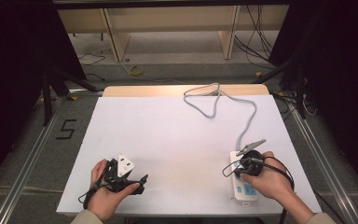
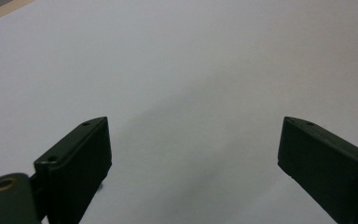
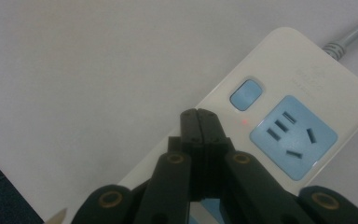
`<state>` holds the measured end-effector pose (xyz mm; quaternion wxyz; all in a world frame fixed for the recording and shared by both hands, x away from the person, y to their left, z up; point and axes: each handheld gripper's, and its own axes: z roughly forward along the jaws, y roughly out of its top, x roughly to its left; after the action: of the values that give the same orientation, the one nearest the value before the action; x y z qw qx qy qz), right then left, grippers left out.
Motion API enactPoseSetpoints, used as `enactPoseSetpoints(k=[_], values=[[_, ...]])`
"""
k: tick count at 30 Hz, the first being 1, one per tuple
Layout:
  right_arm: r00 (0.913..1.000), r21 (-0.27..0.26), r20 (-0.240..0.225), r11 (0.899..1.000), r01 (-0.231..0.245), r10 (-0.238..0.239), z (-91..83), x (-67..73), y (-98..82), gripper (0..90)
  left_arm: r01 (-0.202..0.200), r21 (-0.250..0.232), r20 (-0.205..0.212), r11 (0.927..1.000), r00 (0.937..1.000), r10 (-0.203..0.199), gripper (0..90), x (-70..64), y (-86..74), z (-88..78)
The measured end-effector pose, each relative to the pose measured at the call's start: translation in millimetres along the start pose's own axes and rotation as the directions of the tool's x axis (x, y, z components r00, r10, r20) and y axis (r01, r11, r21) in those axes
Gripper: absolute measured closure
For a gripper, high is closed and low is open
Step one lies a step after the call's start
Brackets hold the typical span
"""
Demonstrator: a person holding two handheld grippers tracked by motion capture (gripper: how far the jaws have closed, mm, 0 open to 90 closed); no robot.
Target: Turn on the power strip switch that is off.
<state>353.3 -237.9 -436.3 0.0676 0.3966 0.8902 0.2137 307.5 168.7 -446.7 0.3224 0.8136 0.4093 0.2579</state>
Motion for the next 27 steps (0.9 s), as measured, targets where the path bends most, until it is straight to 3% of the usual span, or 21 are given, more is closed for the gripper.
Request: enactPoseSetpoints(k=[19, 27], values=[[0.9999, -0.013, -0.007, 1.0, 0.011, -0.011, -1.3, -1.7, -0.7, 90.0, 0.0, 0.006, 0.002, 1.0, 1.0, 0.0, 9.1, 0.1, -0.6, 1.2], [0.9998, -0.031, 0.006, 0.999, 0.017, -0.017, -3.4, -3.6, -1.9, 85.6, 0.0, 0.008, 0.002, 1.0, 1.0, 0.0, 9.1, 0.0, -0.7, 1.4]])
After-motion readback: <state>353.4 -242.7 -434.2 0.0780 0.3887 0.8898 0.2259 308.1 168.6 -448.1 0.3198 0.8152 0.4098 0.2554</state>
